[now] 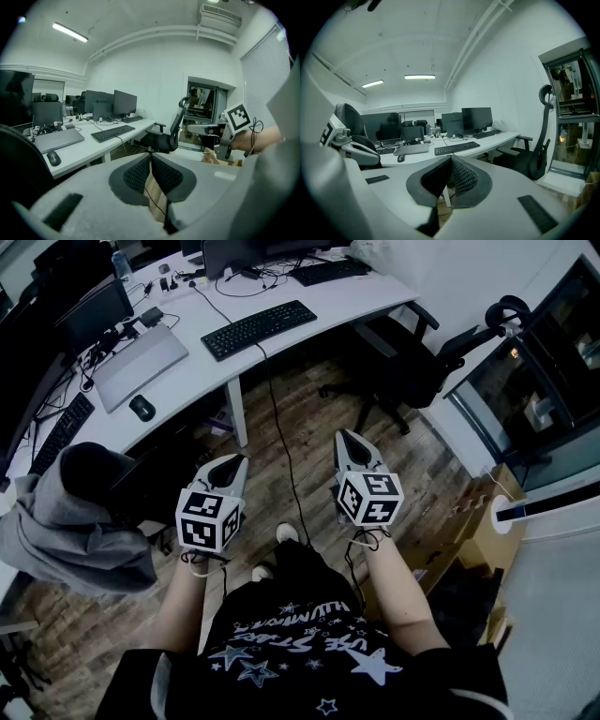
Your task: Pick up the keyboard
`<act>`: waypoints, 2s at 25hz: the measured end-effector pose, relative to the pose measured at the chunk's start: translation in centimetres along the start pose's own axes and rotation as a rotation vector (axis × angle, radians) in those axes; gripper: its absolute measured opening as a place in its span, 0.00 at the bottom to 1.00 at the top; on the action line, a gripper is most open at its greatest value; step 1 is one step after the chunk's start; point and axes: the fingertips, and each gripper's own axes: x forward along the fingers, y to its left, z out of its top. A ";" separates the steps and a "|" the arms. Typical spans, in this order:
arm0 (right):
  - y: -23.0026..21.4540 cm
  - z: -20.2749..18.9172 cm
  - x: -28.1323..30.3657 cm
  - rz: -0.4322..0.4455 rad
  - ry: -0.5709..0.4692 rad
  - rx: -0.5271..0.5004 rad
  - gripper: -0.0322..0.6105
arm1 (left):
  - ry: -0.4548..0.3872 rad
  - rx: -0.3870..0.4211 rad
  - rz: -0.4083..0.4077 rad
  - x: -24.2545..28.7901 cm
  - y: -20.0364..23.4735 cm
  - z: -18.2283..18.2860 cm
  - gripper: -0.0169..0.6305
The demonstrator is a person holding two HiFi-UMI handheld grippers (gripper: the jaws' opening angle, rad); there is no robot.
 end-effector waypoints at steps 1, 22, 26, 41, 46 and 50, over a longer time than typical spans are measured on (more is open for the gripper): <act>0.1 -0.1 -0.3 -0.005 0.000 -0.003 0.05 | -0.003 0.000 -0.005 -0.3 -0.2 -0.1 0.07; -0.5 -0.4 0.6 0.054 -0.041 0.025 0.06 | -0.051 -0.030 0.026 -0.2 0.4 0.2 0.08; -2.1 0.0 4.4 0.117 -0.029 0.015 0.13 | -0.022 -0.024 0.037 3.3 1.6 1.0 0.36; -16.8 0.8 13.5 0.220 0.067 0.081 0.51 | 0.062 0.001 0.074 21.7 1.8 7.0 0.64; -19.3 1.0 15.9 0.260 0.072 0.080 0.52 | 0.077 0.002 0.100 25.4 1.8 7.8 0.64; -21.7 1.5 17.8 0.280 0.077 0.078 0.52 | 0.088 -0.002 0.137 27.7 2.6 8.6 0.65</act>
